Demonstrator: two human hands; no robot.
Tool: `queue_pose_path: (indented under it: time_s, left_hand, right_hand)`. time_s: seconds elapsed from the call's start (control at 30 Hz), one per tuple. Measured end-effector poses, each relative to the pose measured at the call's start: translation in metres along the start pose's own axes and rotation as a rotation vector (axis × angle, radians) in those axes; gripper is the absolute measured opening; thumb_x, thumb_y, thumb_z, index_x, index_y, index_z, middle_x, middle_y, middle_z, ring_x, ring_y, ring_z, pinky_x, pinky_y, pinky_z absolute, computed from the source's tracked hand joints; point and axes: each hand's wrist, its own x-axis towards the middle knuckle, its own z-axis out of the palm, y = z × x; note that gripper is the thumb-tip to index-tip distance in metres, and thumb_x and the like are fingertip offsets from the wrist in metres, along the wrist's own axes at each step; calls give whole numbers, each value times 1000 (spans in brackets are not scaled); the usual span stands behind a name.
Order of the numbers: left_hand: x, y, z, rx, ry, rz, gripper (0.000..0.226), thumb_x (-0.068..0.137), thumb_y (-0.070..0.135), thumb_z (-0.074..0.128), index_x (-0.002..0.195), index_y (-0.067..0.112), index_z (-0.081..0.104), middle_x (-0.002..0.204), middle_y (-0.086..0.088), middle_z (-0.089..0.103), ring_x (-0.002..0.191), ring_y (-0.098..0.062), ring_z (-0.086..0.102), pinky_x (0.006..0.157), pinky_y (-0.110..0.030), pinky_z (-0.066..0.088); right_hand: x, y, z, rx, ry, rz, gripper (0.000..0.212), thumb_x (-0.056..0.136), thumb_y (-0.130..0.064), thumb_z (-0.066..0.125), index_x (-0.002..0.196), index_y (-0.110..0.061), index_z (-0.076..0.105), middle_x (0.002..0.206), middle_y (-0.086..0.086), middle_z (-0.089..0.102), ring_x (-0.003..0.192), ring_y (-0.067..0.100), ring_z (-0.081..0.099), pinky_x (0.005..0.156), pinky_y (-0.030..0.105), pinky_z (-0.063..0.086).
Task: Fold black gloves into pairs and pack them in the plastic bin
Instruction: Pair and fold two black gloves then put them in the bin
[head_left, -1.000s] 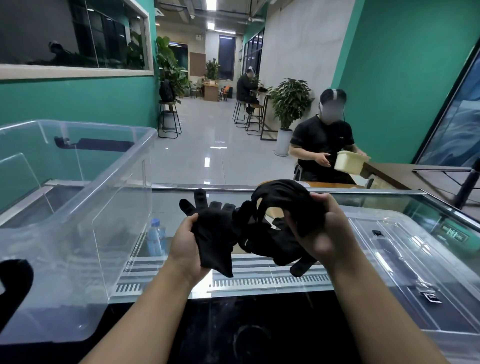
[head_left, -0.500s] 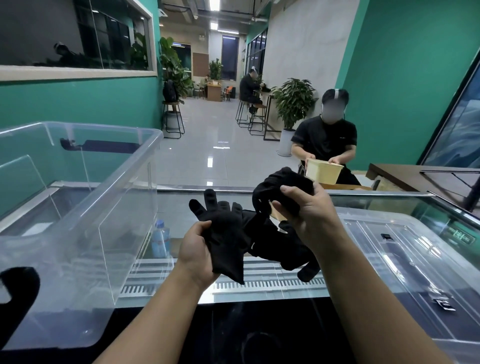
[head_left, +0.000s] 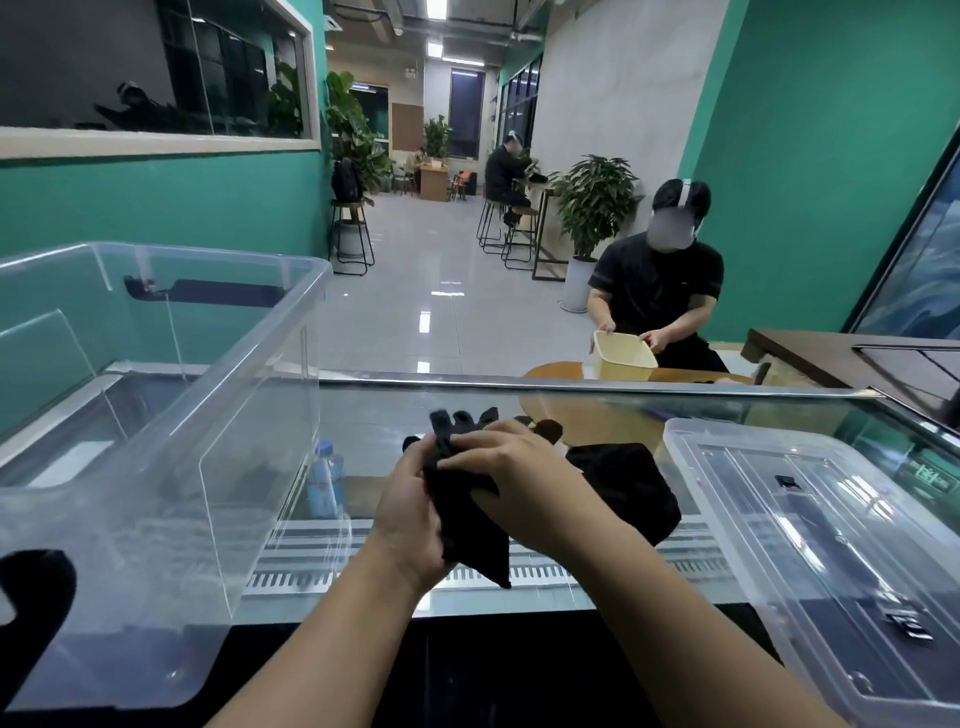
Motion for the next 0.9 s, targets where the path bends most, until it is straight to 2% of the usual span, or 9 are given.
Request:
queue_pose_path:
  time_s: [0.13,0.27,0.37,0.5,0.63,0.7,0.77,0.83,0.9]
  left_hand:
    - [0,-1,0,69,91,-36,38,90,35,47,78,7,70,66,-12,70,61,-25,70,57,-29,56]
    - [-1,1,0,116,152,-66,34,90,29,49,72,4,63,54,-12,64,49,-25,66,48,-28,56]
    - [-1,3,-1,158,187,-98,37,89,27,50,65,1,60,50,-13,62,44,-26,64,44,-28,54]
    - [-2,2,-1,219,215,-137,40,88,31,53,68,-2,61,55,-14,64,47,-26,65,47,-29,55]
    - [-4,-1,3,176,216,-150,41,95,30,42,75,0,59,52,-15,65,46,-27,66,45,-31,55]
    - [-5,-1,4,158,201,-124,38,96,28,37,83,1,61,60,-17,69,55,-29,69,56,-38,55]
    - [-6,1,5,151,200,-94,36,96,24,35,91,1,62,68,-18,72,63,-33,70,64,-48,51]
    - [-11,2,7,129,182,-83,34,96,21,34,93,0,60,68,-18,73,59,-33,70,57,-53,53]
    - [-14,3,11,134,171,-82,32,95,18,34,90,0,59,62,-17,71,52,-31,69,46,-50,55]
  right_hand:
    - [-6,0,9,89,-86,-79,37,83,-8,48,112,-19,69,118,3,67,116,27,54,96,40,46]
    - [-17,7,11,152,-108,-153,37,88,-6,49,119,-19,66,130,2,62,134,18,43,106,24,37]
    - [-24,11,13,306,-169,-116,38,89,-1,51,120,-16,64,133,-1,59,134,6,32,111,23,31]
    - [-32,14,17,478,-221,-36,38,88,2,52,120,-14,64,131,-3,59,136,3,30,114,19,27]
    - [-39,11,10,670,-219,121,46,80,0,55,121,-20,63,130,-12,58,136,-6,31,110,15,31]
    - [-40,13,1,717,-149,191,48,71,-4,49,112,-20,67,124,-10,61,126,-5,44,102,13,38]
    - [-39,17,-5,740,11,302,33,71,-7,47,93,-19,69,102,-4,67,94,-1,60,80,15,49]
    - [-38,27,-2,658,135,488,15,82,-13,53,81,-17,68,79,-1,67,65,6,58,61,19,48]
    - [-37,35,3,686,94,655,15,88,-26,59,83,-16,68,74,1,69,61,10,60,62,27,52]
